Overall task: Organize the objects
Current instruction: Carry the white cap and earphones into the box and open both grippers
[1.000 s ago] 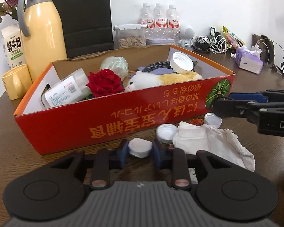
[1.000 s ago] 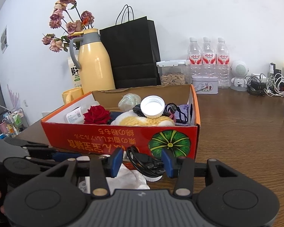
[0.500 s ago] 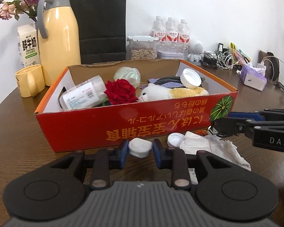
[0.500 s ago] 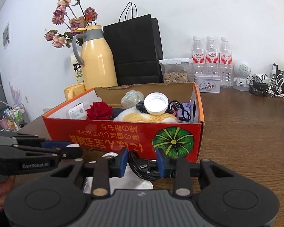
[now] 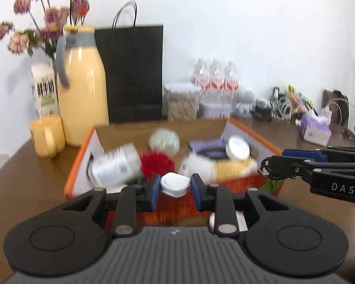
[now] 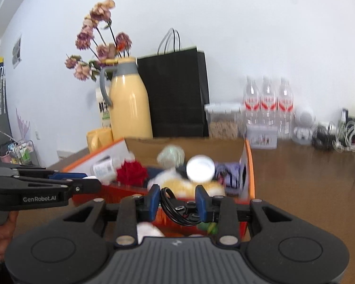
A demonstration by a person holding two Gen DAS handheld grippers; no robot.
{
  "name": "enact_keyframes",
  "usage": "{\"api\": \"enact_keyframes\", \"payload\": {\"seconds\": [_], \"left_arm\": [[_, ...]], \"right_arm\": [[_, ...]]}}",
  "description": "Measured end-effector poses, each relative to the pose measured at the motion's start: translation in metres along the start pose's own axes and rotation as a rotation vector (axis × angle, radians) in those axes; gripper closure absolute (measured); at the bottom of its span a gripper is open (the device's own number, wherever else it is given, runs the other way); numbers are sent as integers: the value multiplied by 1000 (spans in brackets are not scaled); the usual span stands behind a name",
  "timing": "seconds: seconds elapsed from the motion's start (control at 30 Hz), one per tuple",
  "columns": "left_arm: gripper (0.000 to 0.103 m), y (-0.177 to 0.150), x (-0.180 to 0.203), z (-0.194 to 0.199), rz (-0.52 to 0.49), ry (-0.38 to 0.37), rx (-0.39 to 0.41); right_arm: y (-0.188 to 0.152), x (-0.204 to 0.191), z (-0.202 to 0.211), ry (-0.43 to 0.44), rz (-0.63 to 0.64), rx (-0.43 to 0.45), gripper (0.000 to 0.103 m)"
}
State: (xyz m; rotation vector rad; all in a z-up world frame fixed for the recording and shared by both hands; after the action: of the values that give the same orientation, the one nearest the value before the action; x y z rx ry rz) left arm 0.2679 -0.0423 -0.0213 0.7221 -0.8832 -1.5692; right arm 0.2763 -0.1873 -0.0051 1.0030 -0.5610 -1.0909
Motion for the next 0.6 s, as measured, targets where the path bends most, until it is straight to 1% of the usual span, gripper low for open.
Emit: {"api": "enact_keyframes", "payload": {"seconds": [0.17, 0.3, 0.43, 0.53, 0.6], "left_arm": [[74, 30, -4, -9, 18, 26, 53], [74, 51, -11, -26, 42, 60, 66], [74, 66, -22, -46, 86, 97, 59], [74, 69, -29, -61, 119, 100, 43], [74, 69, -31, -69, 120, 104, 34]], "right_arm": [[37, -5, -7, -10, 39, 59, 72], [65, -5, -27, -16, 54, 81, 72], [84, -1, -55, -30, 39, 76, 72], [86, 6, -78, -48, 23, 48, 72], [84, 11, -90, -56, 21, 24, 72]]}}
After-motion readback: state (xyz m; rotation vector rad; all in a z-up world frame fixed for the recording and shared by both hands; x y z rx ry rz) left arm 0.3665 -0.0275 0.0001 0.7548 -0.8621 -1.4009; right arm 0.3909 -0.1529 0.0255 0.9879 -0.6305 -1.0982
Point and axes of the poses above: each gripper's, at about its wrist camera, not at the fingertips, and z roughly against the way its jaws point, x to its right, y to its top, the point moved 10 cm from there along -z, roughly the way its jaws point, and after that the axes turned 8 degrees about -x, right-handed, at the moved point
